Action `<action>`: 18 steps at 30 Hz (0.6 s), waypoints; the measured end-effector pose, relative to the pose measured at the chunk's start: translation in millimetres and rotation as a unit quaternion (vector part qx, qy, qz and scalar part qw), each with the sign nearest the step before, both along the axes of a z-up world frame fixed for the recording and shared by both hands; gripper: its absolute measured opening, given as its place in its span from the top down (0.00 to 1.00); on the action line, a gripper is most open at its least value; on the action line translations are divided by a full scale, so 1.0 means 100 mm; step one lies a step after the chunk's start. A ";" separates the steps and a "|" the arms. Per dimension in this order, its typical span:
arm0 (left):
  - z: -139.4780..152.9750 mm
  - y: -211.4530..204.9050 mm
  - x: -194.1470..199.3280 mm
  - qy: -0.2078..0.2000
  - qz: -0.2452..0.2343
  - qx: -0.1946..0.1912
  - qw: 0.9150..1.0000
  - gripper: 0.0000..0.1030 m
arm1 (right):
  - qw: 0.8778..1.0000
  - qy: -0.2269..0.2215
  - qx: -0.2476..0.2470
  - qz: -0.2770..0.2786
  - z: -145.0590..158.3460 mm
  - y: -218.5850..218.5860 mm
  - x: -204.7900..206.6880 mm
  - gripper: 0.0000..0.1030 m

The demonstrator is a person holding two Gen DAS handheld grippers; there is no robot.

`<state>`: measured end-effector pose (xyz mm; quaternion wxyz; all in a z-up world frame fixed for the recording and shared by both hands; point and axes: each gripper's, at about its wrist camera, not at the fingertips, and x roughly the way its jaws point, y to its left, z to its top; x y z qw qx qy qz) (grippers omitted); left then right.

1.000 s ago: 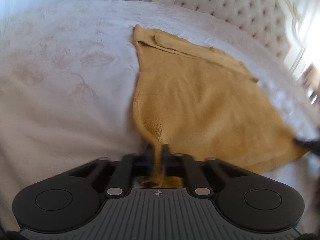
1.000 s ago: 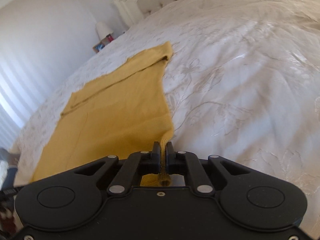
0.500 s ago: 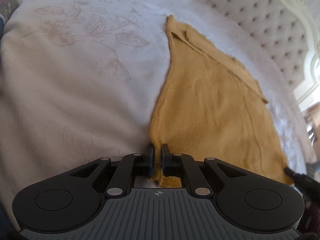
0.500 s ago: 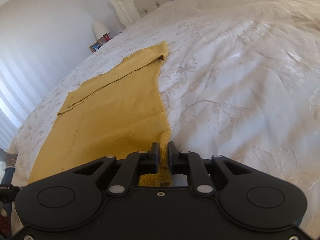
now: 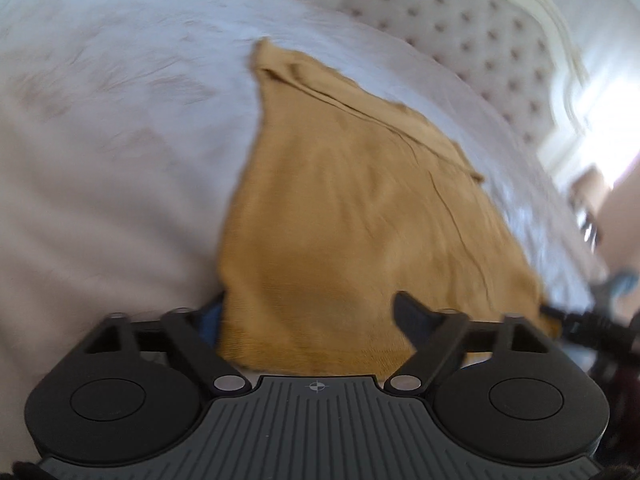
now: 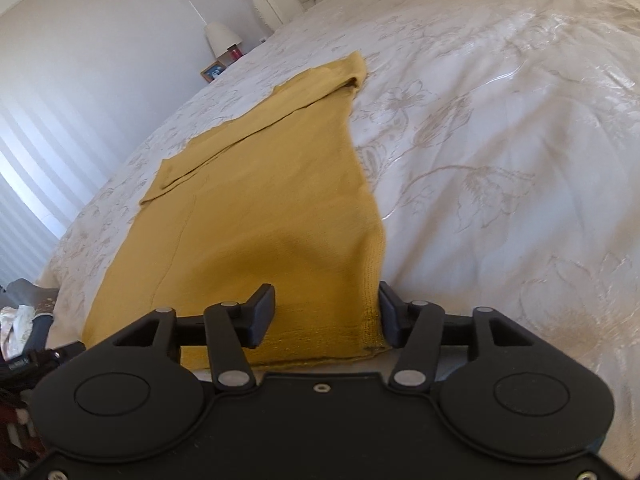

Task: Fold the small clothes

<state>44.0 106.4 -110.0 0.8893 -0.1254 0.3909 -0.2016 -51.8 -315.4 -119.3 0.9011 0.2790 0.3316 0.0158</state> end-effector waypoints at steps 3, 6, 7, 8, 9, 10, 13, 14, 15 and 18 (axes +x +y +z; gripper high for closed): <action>-0.02 -0.13 -0.05 -0.019 -0.016 0.034 0.999 0.05 | 1.000 -0.001 0.012 -0.004 -0.02 -0.03 0.00 0.40; -0.02 -0.11 -0.08 -0.024 -0.016 0.033 0.999 0.05 | 1.000 -0.002 0.020 -0.008 -0.03 -0.03 0.00 0.40; -0.02 -0.09 -0.09 -0.024 -0.013 0.026 0.999 0.05 | 1.000 -0.002 0.019 -0.008 -0.03 -0.03 0.00 0.40; -0.02 -0.06 -0.09 -0.024 -0.010 0.019 0.999 0.05 | 1.000 -0.002 0.019 -0.007 -0.03 -0.02 0.00 0.39; -0.02 -0.05 -0.09 -0.023 -0.007 0.015 1.000 0.05 | 1.000 -0.004 0.019 -0.006 -0.03 -0.01 0.01 0.36; -0.02 -0.05 -0.09 -0.023 -0.005 0.014 1.000 0.04 | 1.000 -0.007 0.023 -0.002 -0.03 0.00 0.01 0.29; -0.01 -0.13 -0.10 -0.026 -0.001 0.036 0.999 0.04 | 0.999 -0.016 0.024 0.013 -0.03 0.05 0.04 0.16; 0.00 -0.18 -0.10 -0.027 -0.002 0.053 0.998 0.04 | 1.000 -0.016 0.017 0.018 -0.03 0.08 0.05 0.15; 0.01 -0.23 -0.11 -0.029 -0.003 0.073 0.997 0.04 | 1.000 -0.016 0.010 0.022 -0.03 0.11 0.06 0.12; 0.01 -0.41 -0.17 -0.039 0.000 0.135 0.990 0.04 | 0.999 -0.018 -0.004 0.034 -0.02 0.17 0.08 0.05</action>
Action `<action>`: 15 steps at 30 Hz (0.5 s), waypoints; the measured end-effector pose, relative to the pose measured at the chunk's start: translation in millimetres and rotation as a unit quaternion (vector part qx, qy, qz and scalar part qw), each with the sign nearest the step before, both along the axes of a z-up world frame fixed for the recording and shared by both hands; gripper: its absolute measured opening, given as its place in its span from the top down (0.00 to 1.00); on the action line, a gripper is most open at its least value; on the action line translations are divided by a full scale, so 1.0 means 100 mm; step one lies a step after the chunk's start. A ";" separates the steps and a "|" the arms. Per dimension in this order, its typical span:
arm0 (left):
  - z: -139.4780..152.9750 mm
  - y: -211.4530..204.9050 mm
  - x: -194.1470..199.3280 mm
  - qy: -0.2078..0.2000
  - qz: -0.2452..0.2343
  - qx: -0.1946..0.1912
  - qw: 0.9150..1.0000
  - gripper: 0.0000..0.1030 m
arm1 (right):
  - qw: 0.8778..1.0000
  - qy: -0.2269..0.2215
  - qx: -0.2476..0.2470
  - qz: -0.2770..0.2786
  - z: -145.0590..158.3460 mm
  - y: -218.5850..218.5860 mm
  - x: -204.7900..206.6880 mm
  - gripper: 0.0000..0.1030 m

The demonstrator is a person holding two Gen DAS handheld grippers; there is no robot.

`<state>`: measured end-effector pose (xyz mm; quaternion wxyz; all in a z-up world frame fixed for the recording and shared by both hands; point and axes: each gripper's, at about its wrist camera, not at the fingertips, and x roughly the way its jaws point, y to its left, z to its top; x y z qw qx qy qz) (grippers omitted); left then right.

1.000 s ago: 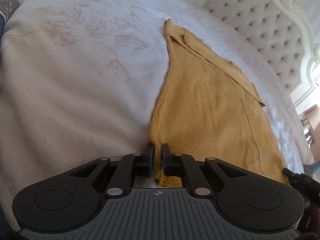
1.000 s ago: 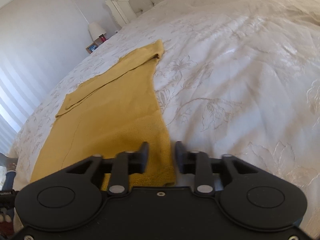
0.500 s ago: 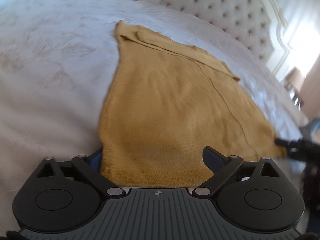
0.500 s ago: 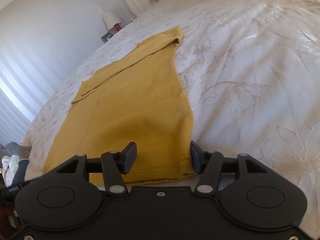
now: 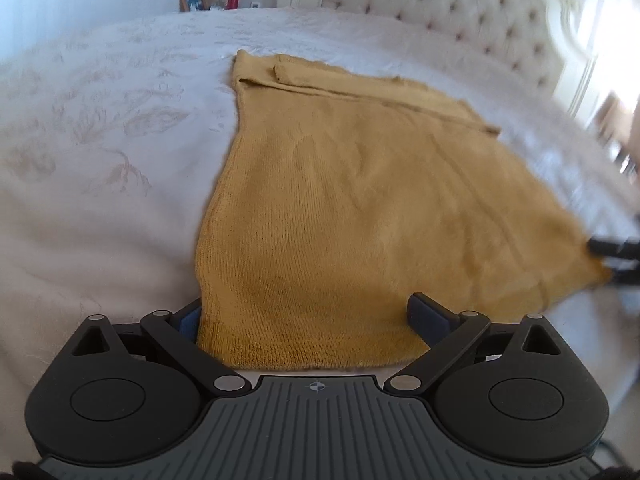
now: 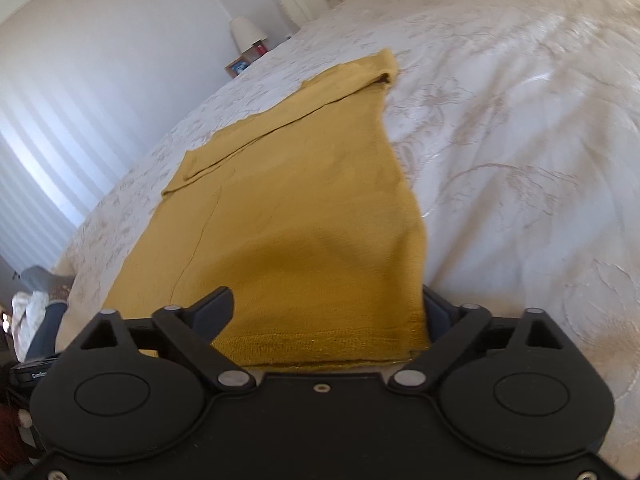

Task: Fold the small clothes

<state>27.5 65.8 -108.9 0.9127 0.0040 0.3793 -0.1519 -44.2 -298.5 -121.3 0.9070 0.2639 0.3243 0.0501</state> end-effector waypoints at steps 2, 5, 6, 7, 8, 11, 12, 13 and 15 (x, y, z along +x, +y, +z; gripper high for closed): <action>-0.01 -0.05 -0.04 -0.007 0.006 0.021 1.000 0.04 | 1.000 -0.001 -0.004 0.004 0.00 0.03 0.01 0.02; -0.01 -0.02 -0.06 -0.011 0.019 0.015 1.000 0.04 | 1.000 0.000 -0.012 0.002 0.00 0.06 0.02 0.01; -0.01 0.00 -0.06 -0.009 0.022 0.011 1.000 0.04 | 1.000 0.000 -0.013 -0.001 0.00 0.07 0.02 0.01; 0.00 0.01 -0.06 -0.008 0.024 0.007 1.000 0.04 | 1.000 0.000 -0.014 -0.004 0.00 0.08 0.02 0.01; 0.00 0.02 -0.05 -0.008 0.026 0.004 1.000 0.04 | 1.000 -0.001 -0.012 -0.009 0.00 0.08 0.02 0.01; 0.00 0.02 -0.06 -0.010 0.025 0.007 1.000 0.05 | 1.000 -0.004 0.004 -0.030 -0.01 0.07 0.00 0.01; 0.00 0.00 -0.06 -0.010 0.024 0.010 1.000 0.05 | 0.999 -0.003 0.010 -0.035 -0.01 0.06 0.01 0.01; 0.00 -0.01 -0.05 -0.009 0.023 0.013 1.000 0.05 | 0.999 0.000 0.014 -0.036 0.00 0.04 0.01 0.01; 0.00 -0.01 -0.03 -0.005 0.017 0.018 1.000 0.05 | 0.999 0.001 0.018 -0.031 -0.01 0.02 0.03 0.01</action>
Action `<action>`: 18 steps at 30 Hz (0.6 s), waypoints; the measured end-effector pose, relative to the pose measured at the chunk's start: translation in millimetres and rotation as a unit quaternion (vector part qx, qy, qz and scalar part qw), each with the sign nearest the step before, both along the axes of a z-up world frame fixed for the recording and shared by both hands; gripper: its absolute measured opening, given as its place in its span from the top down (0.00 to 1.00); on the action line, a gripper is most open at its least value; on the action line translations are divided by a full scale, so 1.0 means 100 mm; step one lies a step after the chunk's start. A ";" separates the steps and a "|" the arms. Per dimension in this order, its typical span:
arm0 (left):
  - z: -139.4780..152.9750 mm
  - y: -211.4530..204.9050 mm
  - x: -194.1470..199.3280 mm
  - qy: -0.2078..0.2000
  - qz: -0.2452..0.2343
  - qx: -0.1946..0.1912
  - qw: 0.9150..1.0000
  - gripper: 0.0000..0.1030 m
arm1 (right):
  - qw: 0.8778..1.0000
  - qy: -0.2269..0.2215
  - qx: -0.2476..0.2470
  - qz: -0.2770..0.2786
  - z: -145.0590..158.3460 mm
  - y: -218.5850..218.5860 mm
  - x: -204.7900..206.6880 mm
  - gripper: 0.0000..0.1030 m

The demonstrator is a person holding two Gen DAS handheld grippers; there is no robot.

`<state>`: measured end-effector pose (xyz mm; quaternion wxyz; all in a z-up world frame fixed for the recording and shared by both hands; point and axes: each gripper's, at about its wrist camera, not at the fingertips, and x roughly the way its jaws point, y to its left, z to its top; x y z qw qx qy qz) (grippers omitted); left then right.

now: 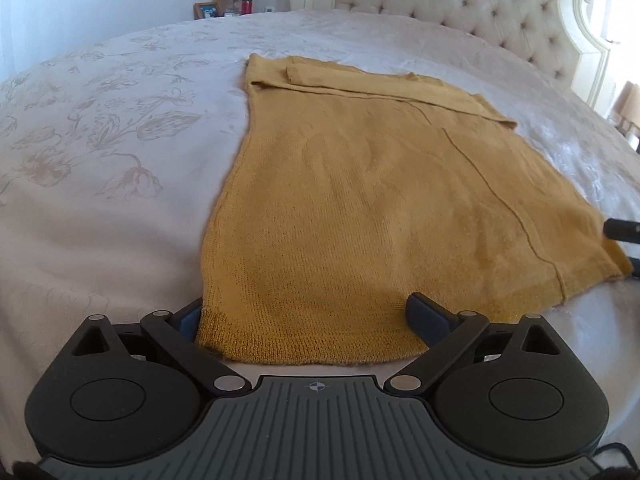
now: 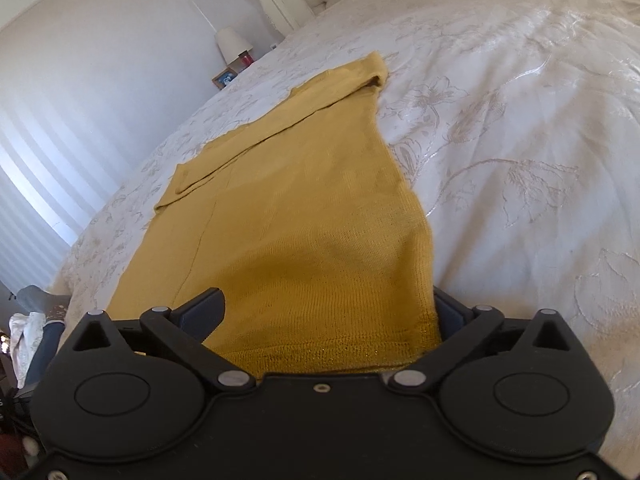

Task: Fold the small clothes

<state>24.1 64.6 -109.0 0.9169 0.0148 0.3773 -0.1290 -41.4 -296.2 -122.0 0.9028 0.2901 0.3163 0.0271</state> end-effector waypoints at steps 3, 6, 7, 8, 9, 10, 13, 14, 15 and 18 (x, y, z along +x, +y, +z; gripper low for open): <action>0.00 0.01 0.04 0.002 -0.007 0.002 1.000 0.05 | 1.000 0.002 -0.003 0.006 0.00 0.00 0.01 0.00; 0.00 0.03 0.05 -0.001 -0.005 0.000 1.000 0.08 | 1.000 0.006 -0.015 0.017 0.01 0.03 0.03 0.00; 0.00 0.03 0.05 -0.003 -0.003 0.001 1.000 0.12 | 1.000 0.006 -0.020 0.020 0.01 0.04 0.03 0.00; 0.00 0.04 0.05 -0.005 -0.002 0.000 1.000 0.14 | 0.999 0.007 -0.024 0.022 0.01 0.06 0.03 0.00; 0.00 0.05 0.05 -0.005 0.000 -0.003 1.000 0.15 | 0.999 0.007 -0.028 0.024 0.01 0.07 0.03 0.00; 0.01 0.06 0.05 -0.005 0.000 -0.006 1.000 0.16 | 0.999 0.007 -0.030 0.026 0.01 0.07 0.03 0.00; 0.03 0.10 0.06 -0.009 0.008 -0.014 1.000 0.27 | 0.999 0.007 -0.031 0.027 0.02 0.07 0.03 0.01; 0.03 0.13 0.06 -0.009 0.012 -0.021 1.000 0.31 | 0.999 0.007 -0.032 0.026 0.01 0.07 0.02 0.02; 0.04 0.16 0.07 -0.009 0.017 -0.029 0.999 0.32 | 0.999 0.008 -0.033 0.025 0.02 0.06 0.02 0.05; 0.06 0.24 0.09 -0.003 0.026 -0.051 0.998 0.38 | 0.999 0.009 -0.034 0.016 0.03 0.02 -0.02 0.20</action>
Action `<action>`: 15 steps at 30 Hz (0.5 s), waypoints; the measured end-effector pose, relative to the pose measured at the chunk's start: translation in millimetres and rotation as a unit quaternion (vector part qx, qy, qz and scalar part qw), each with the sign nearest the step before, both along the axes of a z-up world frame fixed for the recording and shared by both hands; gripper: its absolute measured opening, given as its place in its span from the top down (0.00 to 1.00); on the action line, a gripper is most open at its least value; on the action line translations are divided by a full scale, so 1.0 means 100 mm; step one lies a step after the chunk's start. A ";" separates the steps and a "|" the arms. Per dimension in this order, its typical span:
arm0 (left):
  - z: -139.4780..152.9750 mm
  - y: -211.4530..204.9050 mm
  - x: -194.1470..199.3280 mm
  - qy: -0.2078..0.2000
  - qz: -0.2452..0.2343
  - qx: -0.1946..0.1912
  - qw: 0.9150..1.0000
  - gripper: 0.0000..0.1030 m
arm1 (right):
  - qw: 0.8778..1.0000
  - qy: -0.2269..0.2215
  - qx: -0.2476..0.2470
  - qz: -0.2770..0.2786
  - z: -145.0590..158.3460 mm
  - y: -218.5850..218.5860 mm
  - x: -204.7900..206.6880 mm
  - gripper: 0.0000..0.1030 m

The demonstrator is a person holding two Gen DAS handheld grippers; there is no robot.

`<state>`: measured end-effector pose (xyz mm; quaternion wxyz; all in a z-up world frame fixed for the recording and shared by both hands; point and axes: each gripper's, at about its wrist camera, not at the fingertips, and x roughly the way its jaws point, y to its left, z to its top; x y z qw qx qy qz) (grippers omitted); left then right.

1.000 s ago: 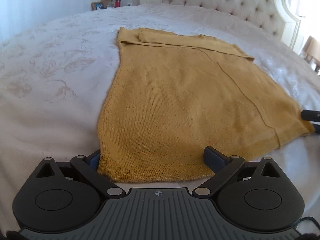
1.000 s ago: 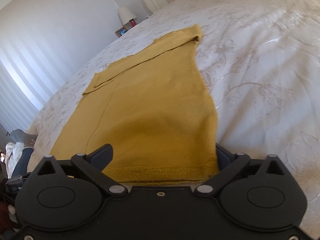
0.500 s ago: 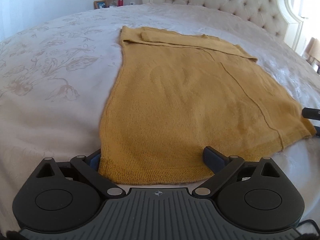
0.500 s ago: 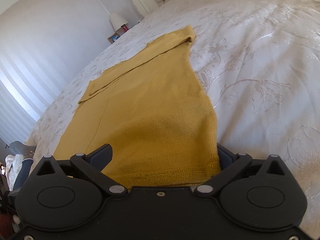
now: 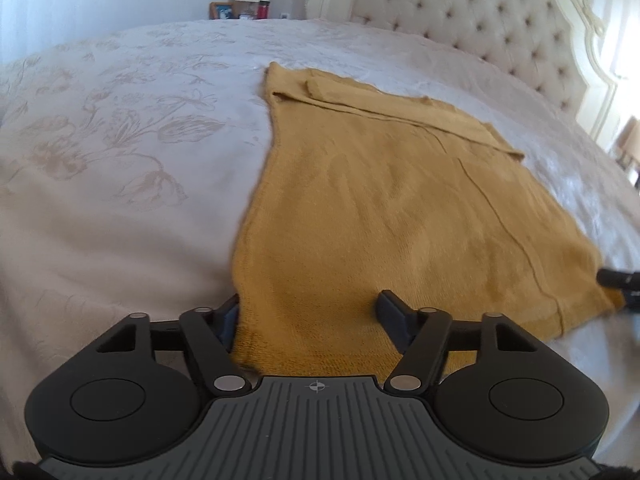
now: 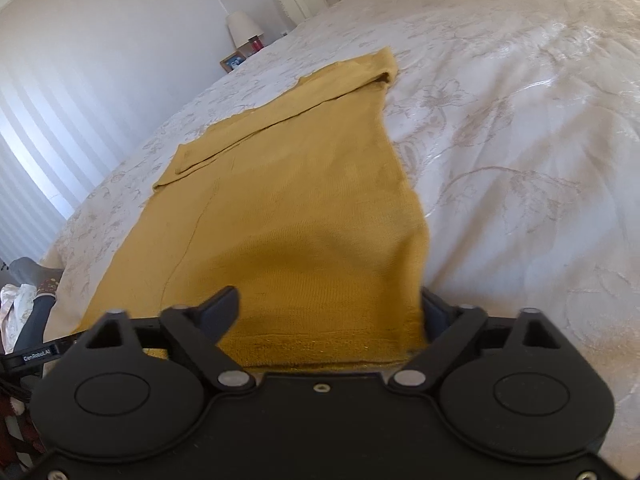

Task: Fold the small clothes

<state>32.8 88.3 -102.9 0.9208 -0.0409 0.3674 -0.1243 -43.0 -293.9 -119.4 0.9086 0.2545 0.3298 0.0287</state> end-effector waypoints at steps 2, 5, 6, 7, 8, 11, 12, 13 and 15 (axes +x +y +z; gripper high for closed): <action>0.01 0.02 0.00 0.002 0.003 -0.002 1.000 0.41 | 1.000 0.001 0.011 -0.011 0.00 -0.06 -0.03 0.29; 0.03 0.04 -0.02 0.005 0.007 -0.002 1.000 0.44 | 0.999 0.006 0.023 -0.028 -0.02 -0.15 -0.07 0.44; 0.03 0.05 -0.03 0.007 0.008 -0.002 1.000 0.45 | 0.999 0.008 0.024 -0.033 -0.02 -0.17 -0.08 0.49; 0.03 0.06 -0.04 0.011 0.010 -0.002 1.000 0.47 | 0.999 0.009 0.026 -0.036 -0.02 -0.19 -0.09 0.52; 0.03 0.08 -0.05 0.013 0.011 -0.004 1.000 0.49 | 0.999 0.010 0.028 -0.039 -0.02 -0.20 -0.10 0.53; 0.04 0.15 -0.06 0.023 0.022 -0.018 0.999 0.55 | 0.998 0.014 0.029 -0.047 -0.03 -0.24 -0.11 0.66; 0.04 0.16 -0.06 0.028 0.025 -0.021 0.999 0.57 | 0.998 0.016 0.030 -0.049 -0.03 -0.25 -0.12 0.79; 0.03 0.18 -0.05 0.032 0.027 -0.023 0.999 0.66 | 0.998 0.017 0.034 -0.050 -0.04 -0.27 -0.12 0.87; 0.01 0.23 -0.03 0.040 0.025 -0.046 0.998 0.83 | 0.998 0.014 0.040 -0.051 -0.03 -0.29 -0.13 0.88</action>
